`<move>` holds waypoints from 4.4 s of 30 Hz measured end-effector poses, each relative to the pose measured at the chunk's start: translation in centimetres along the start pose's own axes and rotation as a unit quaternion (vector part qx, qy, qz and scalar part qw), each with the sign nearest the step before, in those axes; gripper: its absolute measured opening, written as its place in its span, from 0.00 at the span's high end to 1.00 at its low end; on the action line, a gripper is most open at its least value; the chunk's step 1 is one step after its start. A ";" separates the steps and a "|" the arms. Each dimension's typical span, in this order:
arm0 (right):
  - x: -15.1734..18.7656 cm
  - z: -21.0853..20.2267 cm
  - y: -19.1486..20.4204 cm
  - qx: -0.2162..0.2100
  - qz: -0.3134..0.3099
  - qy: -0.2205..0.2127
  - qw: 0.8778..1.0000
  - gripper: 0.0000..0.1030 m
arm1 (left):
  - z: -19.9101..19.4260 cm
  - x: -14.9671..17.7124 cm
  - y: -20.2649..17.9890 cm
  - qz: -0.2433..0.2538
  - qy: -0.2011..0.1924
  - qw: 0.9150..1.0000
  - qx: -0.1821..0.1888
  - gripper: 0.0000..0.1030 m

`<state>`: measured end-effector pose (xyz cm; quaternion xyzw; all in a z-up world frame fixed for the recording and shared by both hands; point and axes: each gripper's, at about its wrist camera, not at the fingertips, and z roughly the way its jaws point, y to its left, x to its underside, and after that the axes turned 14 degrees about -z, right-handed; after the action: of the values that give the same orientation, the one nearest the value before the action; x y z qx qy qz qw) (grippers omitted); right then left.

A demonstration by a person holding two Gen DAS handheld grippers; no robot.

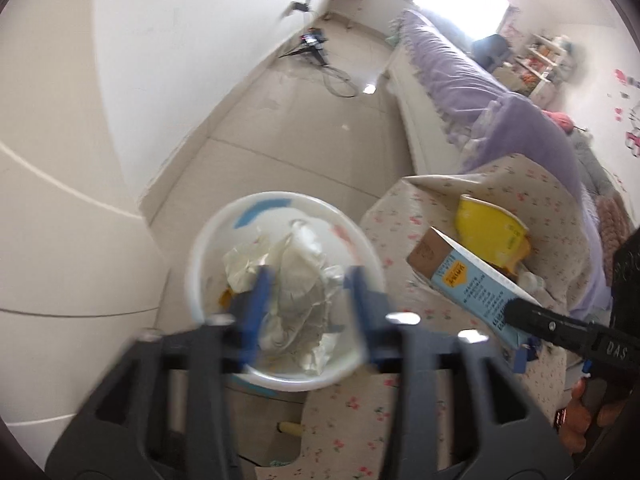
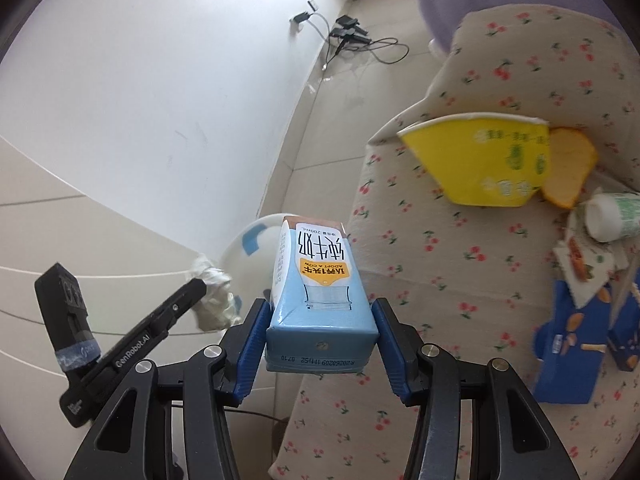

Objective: Collect trash
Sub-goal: 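Move the tissue over the wastebasket and open the left gripper, then drop the milk carton into the wastebasket by opening the right gripper, then move the right gripper back over the remaining trash on the bench, then grasp the white tissue with the right gripper while the left gripper grasps the blue box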

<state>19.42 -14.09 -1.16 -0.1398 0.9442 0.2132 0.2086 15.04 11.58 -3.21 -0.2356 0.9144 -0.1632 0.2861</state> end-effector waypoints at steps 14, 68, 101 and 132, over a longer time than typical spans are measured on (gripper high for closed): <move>-1.2 4.6 2.7 -0.015 -0.013 0.025 0.999 0.48 | -3.0 -0.6 3.1 -0.010 -0.030 0.997 -0.071 0.05; 11.1 -10.8 -17.1 0.242 -0.023 -0.095 0.965 0.19 | -1.3 11.5 -10.2 0.124 -0.008 0.992 -0.009 0.01; 12.5 -14.2 -18.7 0.235 -0.008 -0.099 0.967 0.77 | 4.9 19.9 -22.2 0.226 0.043 0.972 0.045 0.01; 11.3 -14.1 -16.2 0.221 -0.011 -0.103 0.970 0.77 | 3.4 17.1 -17.6 0.217 0.076 0.972 0.057 0.50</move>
<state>10.54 -36.66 -0.27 -0.0779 0.9398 0.0102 0.3326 10.58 -12.64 -5.93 -0.0022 0.9520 -0.1661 0.2573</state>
